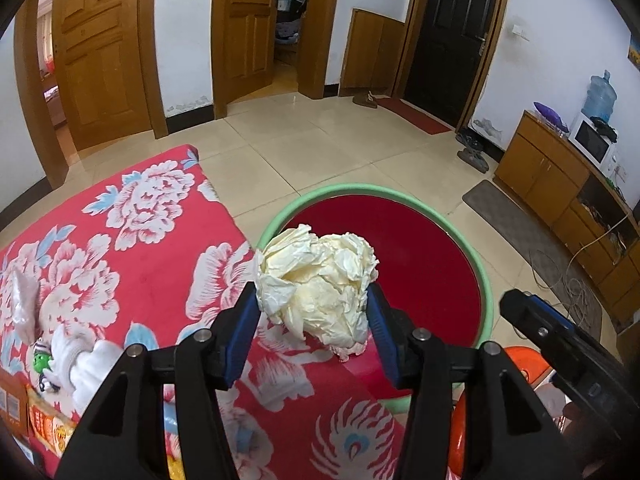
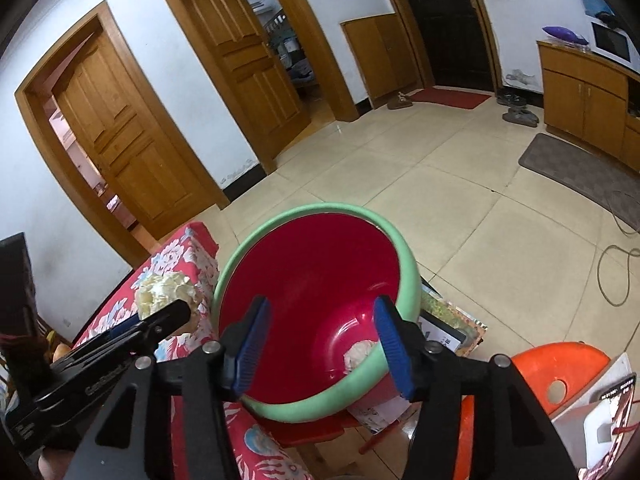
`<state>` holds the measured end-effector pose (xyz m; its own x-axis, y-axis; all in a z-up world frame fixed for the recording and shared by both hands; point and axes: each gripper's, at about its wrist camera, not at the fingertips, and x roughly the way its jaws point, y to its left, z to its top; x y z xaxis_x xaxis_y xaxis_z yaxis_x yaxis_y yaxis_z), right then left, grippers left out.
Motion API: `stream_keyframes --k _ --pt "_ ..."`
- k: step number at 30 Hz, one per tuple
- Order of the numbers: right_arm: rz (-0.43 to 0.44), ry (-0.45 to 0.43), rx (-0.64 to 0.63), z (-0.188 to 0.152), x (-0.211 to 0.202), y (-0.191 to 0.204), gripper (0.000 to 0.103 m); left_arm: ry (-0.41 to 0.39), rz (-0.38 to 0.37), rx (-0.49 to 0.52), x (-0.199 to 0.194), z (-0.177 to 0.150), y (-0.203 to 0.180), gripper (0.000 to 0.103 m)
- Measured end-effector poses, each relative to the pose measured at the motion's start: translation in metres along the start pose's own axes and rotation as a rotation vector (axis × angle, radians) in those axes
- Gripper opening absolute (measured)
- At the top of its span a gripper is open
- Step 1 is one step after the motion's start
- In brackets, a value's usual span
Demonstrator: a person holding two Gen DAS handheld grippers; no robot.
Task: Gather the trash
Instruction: 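Open the left tool to drop its paper ball into the bucket, then move both open tools back over the table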
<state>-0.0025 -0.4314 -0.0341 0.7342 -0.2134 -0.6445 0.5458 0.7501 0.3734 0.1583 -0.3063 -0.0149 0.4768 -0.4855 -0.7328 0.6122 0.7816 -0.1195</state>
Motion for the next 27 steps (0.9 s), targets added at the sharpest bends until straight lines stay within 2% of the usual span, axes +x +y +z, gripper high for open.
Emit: stream_keyframes --k 5,18,27 --pt "-0.003 -0.012 0.035 0.0 -0.006 -0.01 0.066 -0.012 0.031 -0.002 -0.002 0.004 -0.003 0.074" --pt "0.041 -0.031 0.037 -0.006 -0.026 -0.005 0.068 -0.058 0.072 -0.025 -0.044 0.002 0.004 0.074" --pt "0.106 -0.027 -0.006 -0.014 -0.044 0.019 0.069 -0.102 0.072 -0.095 -0.091 -0.014 0.029 0.074"
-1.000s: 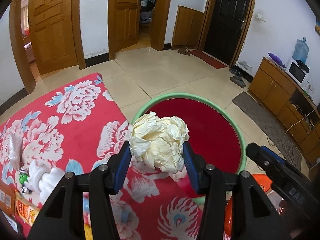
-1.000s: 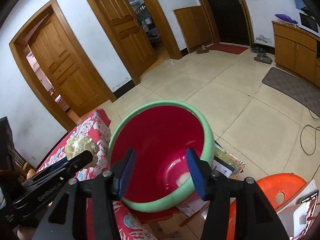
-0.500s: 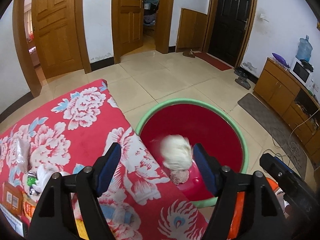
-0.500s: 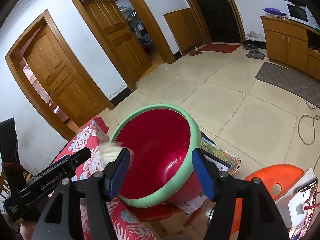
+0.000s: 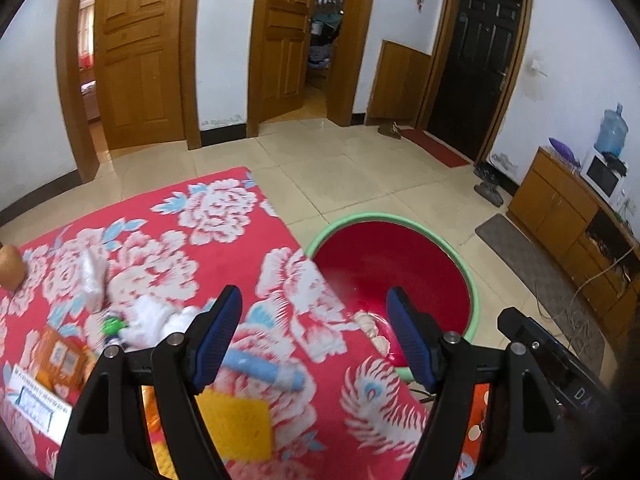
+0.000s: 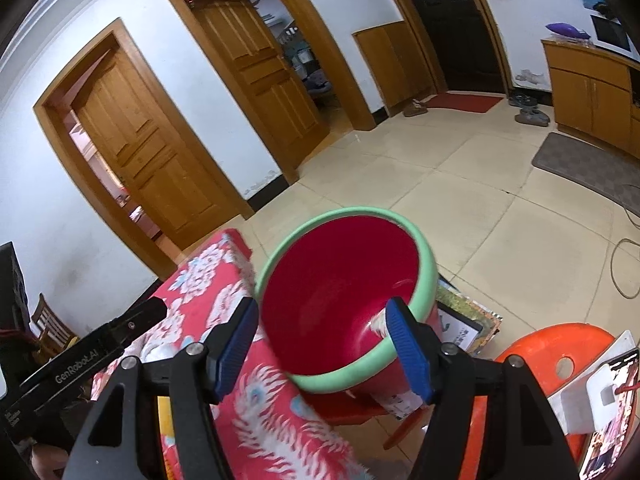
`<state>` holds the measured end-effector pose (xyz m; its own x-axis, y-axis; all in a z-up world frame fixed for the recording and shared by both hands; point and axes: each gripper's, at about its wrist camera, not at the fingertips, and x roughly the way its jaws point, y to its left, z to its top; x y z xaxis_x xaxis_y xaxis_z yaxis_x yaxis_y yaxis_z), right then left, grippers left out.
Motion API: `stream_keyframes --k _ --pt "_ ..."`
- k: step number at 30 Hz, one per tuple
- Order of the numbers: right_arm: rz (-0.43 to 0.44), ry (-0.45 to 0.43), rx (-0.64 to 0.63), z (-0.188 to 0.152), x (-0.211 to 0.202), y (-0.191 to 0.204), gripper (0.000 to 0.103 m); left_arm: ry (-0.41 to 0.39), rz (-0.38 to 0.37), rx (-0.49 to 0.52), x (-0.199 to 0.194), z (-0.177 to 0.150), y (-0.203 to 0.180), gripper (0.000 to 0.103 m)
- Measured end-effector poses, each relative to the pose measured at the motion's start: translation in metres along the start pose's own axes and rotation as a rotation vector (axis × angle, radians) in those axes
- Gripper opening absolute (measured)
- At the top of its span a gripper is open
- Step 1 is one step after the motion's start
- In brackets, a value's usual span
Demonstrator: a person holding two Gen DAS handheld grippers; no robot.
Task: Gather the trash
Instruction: 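Move both open tools back over the table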
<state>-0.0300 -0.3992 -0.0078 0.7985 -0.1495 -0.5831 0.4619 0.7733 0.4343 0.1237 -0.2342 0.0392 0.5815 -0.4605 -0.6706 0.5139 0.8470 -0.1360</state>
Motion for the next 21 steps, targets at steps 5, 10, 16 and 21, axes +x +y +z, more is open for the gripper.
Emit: stream_keyframes --k 5,10,16,21 --pt "0.036 0.009 -0.042 -0.009 -0.008 0.021 0.07 -0.021 0.027 -0.035 -0.025 -0.006 0.02 0.074" --pt "0.072 0.026 -0.082 -0.02 -0.013 0.04 0.07 -0.033 0.064 -0.059 -0.047 -0.016 0.04 0.074" --pt "0.104 0.047 -0.126 -0.032 -0.018 0.06 0.07 -0.045 0.109 -0.096 -0.071 -0.029 0.067 0.074" --pt "0.126 0.07 -0.158 -0.042 -0.018 0.075 0.07 -0.051 0.157 -0.13 -0.086 -0.042 0.092 0.074"
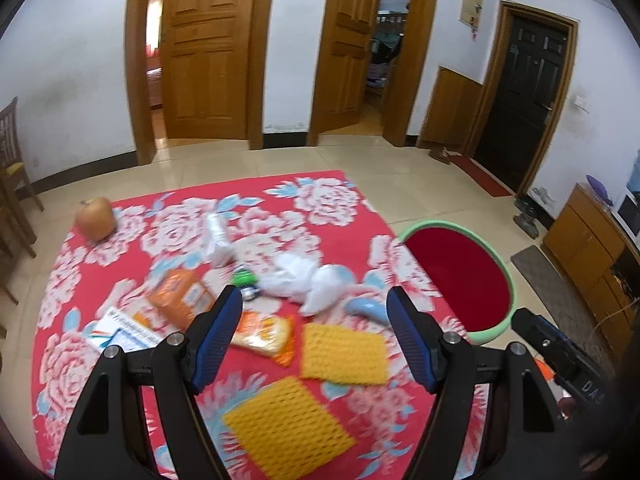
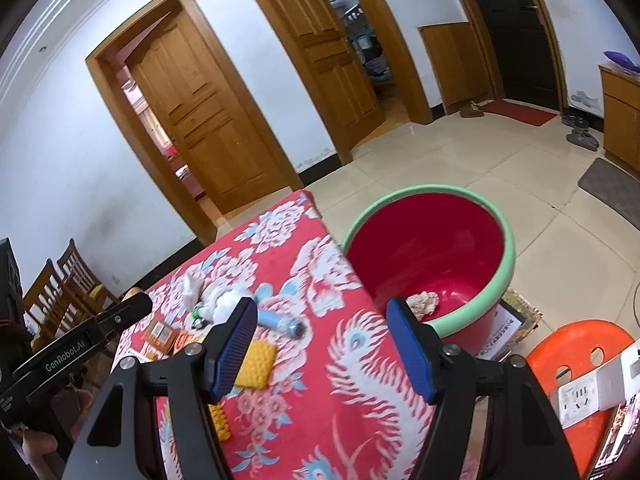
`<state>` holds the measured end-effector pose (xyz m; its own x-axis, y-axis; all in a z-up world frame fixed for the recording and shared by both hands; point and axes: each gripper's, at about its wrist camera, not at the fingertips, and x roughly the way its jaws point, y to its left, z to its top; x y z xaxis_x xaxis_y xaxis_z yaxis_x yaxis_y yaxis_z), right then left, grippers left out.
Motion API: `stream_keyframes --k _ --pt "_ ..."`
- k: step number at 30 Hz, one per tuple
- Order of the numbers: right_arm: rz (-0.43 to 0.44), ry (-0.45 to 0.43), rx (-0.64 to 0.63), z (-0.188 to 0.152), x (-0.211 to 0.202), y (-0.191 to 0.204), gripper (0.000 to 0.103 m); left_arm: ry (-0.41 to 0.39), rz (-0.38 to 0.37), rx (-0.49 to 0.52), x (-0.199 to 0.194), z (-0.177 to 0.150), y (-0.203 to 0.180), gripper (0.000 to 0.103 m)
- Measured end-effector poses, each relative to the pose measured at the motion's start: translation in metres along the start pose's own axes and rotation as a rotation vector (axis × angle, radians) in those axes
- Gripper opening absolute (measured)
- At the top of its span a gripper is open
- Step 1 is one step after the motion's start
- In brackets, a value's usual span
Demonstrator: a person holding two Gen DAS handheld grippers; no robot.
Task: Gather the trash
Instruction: 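Move both open tools back over the table, then grasp the blue-white medicine box with the left tool while the right tool grasps a yellow foam net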
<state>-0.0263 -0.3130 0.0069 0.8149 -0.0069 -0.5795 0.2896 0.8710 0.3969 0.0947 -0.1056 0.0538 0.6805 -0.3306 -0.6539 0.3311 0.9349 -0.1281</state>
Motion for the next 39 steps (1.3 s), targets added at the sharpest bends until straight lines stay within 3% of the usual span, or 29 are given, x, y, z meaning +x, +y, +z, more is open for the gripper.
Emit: stream_keyframes --k 15,23,28,39 --pt "0.022 0.093 -0.064 -0.02 0.02 0.028 0.07 0.049 0.149 -0.123 -0.004 -0.03 0.077 0.074" --pt "0.02 0.127 -0.078 -0.027 0.028 0.033 0.07 0.118 0.214 -0.162 0.018 -0.046 0.107 0.074" --pt "0.02 0.149 -0.086 -0.032 0.034 0.036 0.07 0.154 0.232 -0.237 0.036 -0.052 0.126 0.074" --pt "0.02 0.195 -0.103 -0.039 0.048 0.041 0.07 0.168 0.284 -0.309 0.061 -0.043 0.145 0.074"
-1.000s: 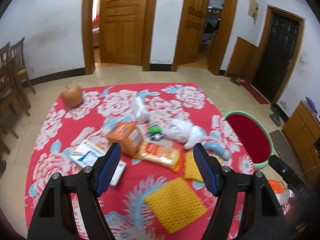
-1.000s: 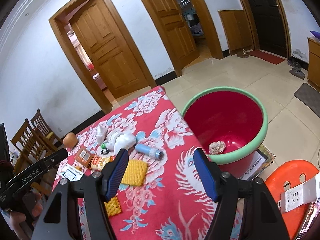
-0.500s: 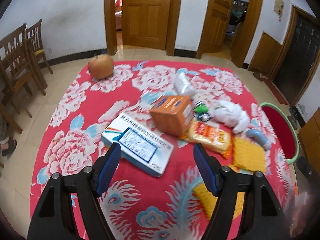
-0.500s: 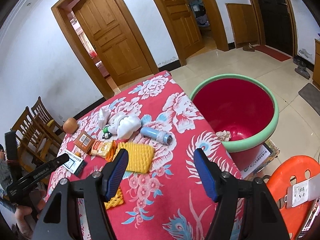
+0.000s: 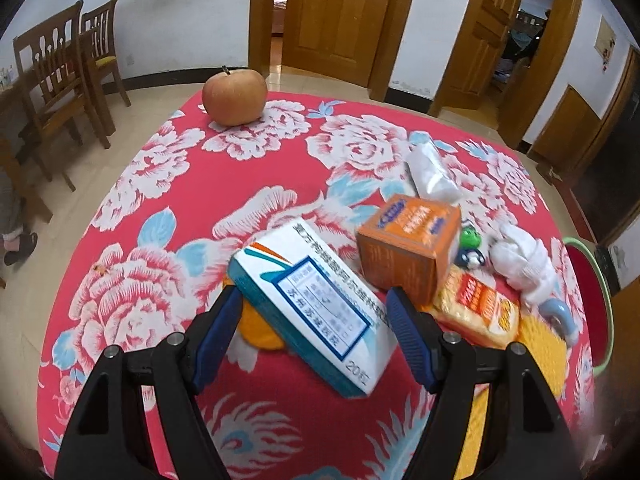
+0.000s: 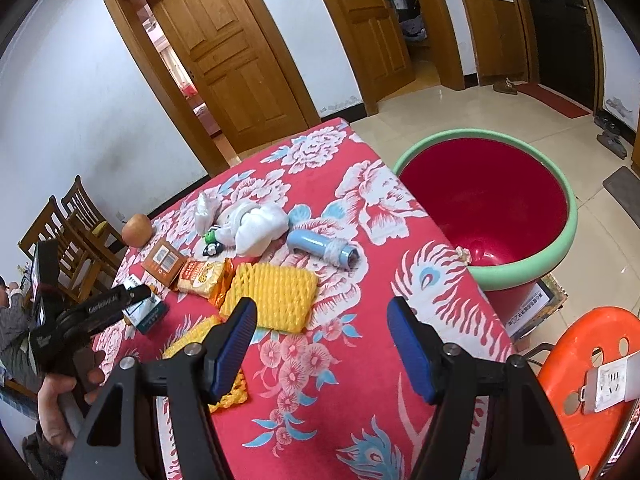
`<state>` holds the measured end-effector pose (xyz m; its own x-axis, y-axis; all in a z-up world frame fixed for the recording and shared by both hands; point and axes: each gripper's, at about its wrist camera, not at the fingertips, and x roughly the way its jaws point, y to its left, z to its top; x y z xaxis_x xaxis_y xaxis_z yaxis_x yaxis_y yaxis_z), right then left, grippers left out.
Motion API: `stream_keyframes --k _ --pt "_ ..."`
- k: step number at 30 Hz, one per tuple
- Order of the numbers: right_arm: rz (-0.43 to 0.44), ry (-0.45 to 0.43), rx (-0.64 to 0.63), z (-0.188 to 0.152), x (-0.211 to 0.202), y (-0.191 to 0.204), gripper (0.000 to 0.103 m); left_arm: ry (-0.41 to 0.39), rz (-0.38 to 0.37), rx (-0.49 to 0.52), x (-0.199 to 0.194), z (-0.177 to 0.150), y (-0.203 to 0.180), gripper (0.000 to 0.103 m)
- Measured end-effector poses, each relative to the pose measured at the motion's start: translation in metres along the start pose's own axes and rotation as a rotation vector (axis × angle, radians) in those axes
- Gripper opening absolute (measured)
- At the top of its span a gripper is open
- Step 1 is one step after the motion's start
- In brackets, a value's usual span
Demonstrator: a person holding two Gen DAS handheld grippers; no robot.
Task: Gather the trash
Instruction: 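Grasp the blue-white medicine box with the left tool while the right tool grasps a yellow foam net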
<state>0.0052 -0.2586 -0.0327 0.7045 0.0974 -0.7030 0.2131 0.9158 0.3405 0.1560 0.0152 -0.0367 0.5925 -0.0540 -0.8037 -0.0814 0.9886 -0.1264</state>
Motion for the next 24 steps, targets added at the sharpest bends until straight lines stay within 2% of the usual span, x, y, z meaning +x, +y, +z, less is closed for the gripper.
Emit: stream_keyframes --k 3,5,6,8,13,16,19,24 --pt "0.0 0.012 -0.002 -0.002 0.004 0.0 0.07 -0.011 0.003 0.008 0.001 0.002 0.0 0.074" --pt "-0.001 0.02 -0.004 -0.002 0.007 0.0 0.07 -0.022 0.01 0.027 0.001 0.0 -0.002 0.062" --pt "-0.001 0.024 -0.004 -0.003 0.009 0.0 0.07 -0.031 0.015 0.038 0.0 -0.001 -0.003 0.06" --pt "0.002 0.033 -0.004 -0.004 0.012 0.0 0.07 -0.04 -0.006 0.059 -0.003 -0.002 -0.006 0.044" --pt "0.01 0.051 -0.007 -0.005 0.019 0.002 0.07 -0.037 -0.072 0.095 -0.005 -0.006 -0.016 0.033" --pt "0.013 0.06 -0.01 -0.005 0.022 0.002 0.07 -0.021 -0.121 0.097 -0.002 -0.008 -0.021 0.029" --pt "0.015 0.066 -0.012 -0.005 0.026 0.002 0.07 -0.031 -0.13 0.092 -0.001 -0.008 -0.022 0.026" --pt "0.02 0.077 -0.014 -0.003 0.032 0.004 0.07 -0.002 -0.166 0.048 0.003 -0.007 -0.016 0.025"
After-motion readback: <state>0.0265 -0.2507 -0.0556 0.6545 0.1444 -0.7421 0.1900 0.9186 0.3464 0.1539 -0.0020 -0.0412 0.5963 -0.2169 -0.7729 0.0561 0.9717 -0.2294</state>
